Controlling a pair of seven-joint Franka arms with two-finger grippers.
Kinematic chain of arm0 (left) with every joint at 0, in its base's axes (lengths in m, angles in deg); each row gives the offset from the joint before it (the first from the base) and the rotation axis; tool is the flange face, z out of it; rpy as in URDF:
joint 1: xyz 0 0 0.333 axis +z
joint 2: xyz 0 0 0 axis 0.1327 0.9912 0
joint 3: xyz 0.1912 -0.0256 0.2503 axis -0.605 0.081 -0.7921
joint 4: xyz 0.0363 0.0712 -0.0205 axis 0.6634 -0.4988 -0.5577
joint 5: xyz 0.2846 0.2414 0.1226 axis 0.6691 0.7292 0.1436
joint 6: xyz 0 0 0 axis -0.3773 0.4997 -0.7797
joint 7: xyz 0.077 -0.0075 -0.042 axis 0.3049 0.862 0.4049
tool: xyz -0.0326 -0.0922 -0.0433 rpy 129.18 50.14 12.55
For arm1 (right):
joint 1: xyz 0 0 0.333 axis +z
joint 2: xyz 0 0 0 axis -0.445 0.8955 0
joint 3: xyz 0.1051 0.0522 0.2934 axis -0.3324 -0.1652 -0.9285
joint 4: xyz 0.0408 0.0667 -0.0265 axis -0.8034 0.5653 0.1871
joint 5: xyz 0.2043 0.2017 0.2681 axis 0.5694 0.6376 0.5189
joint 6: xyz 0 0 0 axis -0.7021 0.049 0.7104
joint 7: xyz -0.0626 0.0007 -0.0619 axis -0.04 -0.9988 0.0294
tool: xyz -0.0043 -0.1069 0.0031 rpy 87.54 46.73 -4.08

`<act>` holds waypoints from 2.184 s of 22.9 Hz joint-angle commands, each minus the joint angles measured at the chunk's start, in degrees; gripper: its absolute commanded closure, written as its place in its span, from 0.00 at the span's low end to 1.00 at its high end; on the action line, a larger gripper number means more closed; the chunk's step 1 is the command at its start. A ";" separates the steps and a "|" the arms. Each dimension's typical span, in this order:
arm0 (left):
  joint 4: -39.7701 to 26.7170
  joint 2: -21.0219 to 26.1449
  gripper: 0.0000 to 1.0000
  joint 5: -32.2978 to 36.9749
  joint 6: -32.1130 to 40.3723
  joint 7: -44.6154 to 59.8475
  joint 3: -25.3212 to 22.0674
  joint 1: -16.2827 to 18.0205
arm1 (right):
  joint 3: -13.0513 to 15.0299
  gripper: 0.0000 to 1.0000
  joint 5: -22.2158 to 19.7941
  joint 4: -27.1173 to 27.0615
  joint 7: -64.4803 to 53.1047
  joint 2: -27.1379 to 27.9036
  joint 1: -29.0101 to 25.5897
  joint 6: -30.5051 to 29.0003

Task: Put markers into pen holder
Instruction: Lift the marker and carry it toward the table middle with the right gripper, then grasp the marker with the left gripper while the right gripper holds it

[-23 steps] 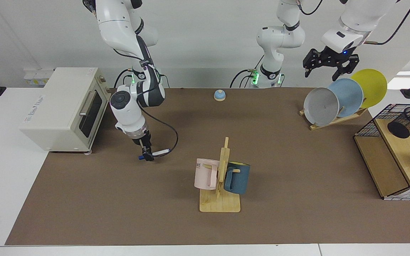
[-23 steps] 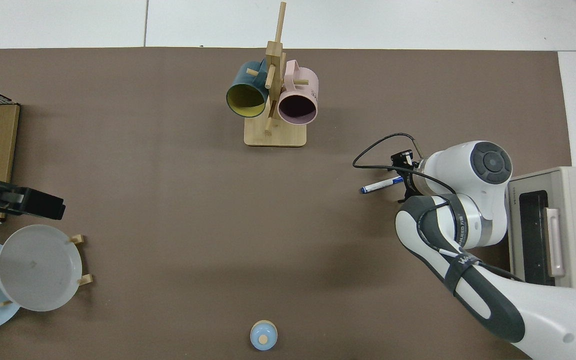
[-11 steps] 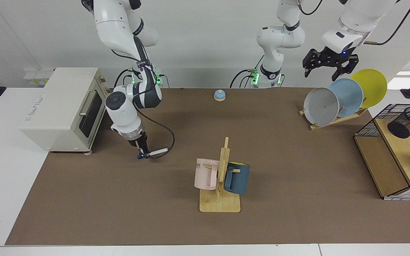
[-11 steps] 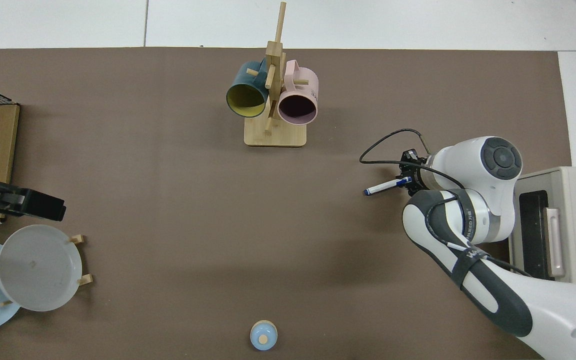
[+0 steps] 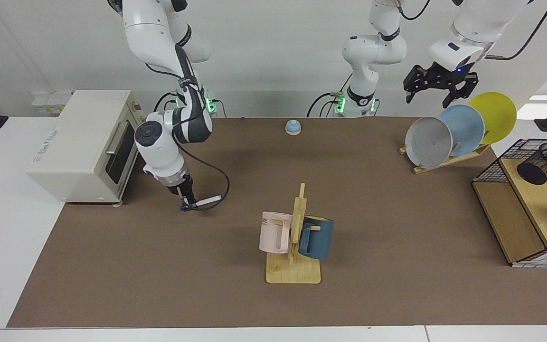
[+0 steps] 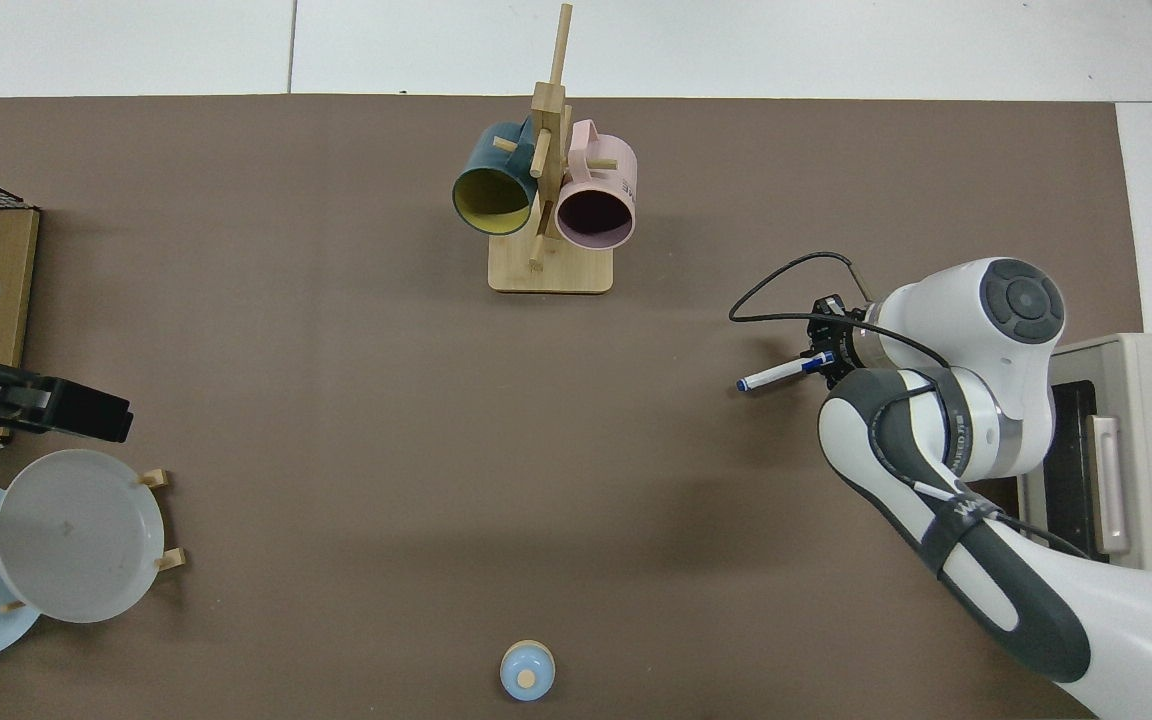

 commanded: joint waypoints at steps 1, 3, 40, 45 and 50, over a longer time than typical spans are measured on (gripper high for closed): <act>-1.15 -1.18 0.00 -0.55 0.18 0.16 0.04 -0.27 | -0.63 1.00 0.76 -0.05 -0.47 -6.81 -0.28 8.69; -1.23 -1.18 0.00 -0.55 0.18 0.25 0.04 -0.27 | -0.63 1.00 0.76 0.03 -0.12 -10.06 0.07 13.17; -8.69 -4.77 0.04 -8.10 -8.69 -46.67 0.30 -0.36 | -0.98 1.00 9.72 -14.64 44.43 -16.32 29.77 23.13; -11.51 -6.45 0.04 -11.18 -9.93 -54.67 0.39 -0.45 | -0.98 1.00 9.63 -15.61 46.99 -14.38 32.41 20.40; -14.76 -8.21 0.07 -11.53 -10.54 -56.62 0.65 -4.92 | -0.98 1.00 9.63 -16.05 47.96 -13.15 33.73 19.09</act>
